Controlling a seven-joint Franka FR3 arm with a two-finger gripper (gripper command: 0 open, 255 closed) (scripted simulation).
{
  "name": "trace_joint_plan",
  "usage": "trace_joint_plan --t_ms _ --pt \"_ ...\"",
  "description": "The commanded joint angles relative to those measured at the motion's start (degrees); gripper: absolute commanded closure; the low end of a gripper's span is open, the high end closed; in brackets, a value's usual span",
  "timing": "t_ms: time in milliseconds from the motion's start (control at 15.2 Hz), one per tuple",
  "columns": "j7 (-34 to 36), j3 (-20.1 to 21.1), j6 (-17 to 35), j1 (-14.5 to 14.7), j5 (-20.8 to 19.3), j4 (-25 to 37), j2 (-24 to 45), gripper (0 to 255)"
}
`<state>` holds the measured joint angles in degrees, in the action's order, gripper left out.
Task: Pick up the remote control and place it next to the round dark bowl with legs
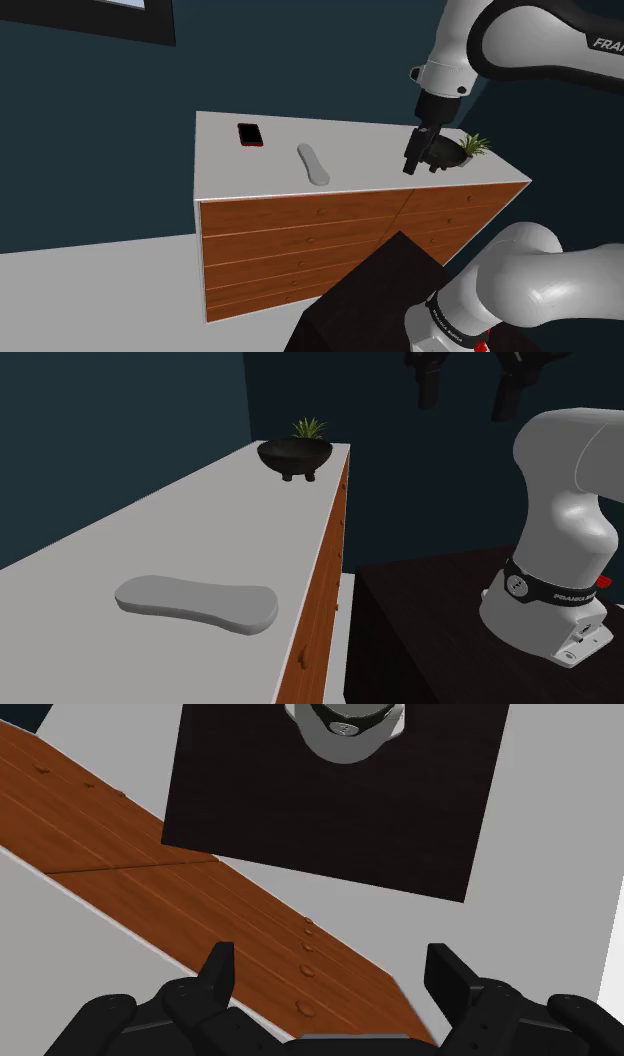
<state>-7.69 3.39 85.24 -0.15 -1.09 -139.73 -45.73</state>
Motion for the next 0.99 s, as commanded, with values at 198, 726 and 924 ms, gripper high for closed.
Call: trace_joint_plan --t_ms 198,726,924 --pt "3.0 0.7 6.1 -0.9 0.9 -0.2 5.1 0" --pt "10.4 2.1 20.9 -3.3 2.2 2.9 20.6 0" --pt "13.0 2.3 25.7 -4.2 2.3 5.3 26.8 0"
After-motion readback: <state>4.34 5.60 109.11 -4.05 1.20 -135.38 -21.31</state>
